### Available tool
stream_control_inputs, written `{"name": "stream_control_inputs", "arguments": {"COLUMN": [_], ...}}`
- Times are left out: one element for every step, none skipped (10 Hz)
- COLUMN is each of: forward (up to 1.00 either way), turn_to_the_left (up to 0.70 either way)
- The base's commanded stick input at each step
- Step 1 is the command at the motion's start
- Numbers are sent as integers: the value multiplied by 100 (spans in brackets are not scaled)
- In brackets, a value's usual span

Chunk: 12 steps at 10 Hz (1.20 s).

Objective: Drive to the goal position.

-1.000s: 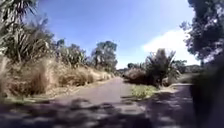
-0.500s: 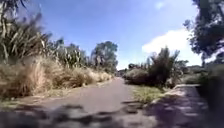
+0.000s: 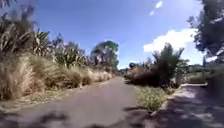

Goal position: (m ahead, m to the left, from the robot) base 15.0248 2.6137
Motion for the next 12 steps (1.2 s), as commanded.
{"name": "stream_control_inputs", "arguments": {"forward": [100,100,100,100,100,100,100,100,100,100,100,100], "turn_to_the_left": [0,0,0,0,0,0,0,0,0,0,0,0]}}
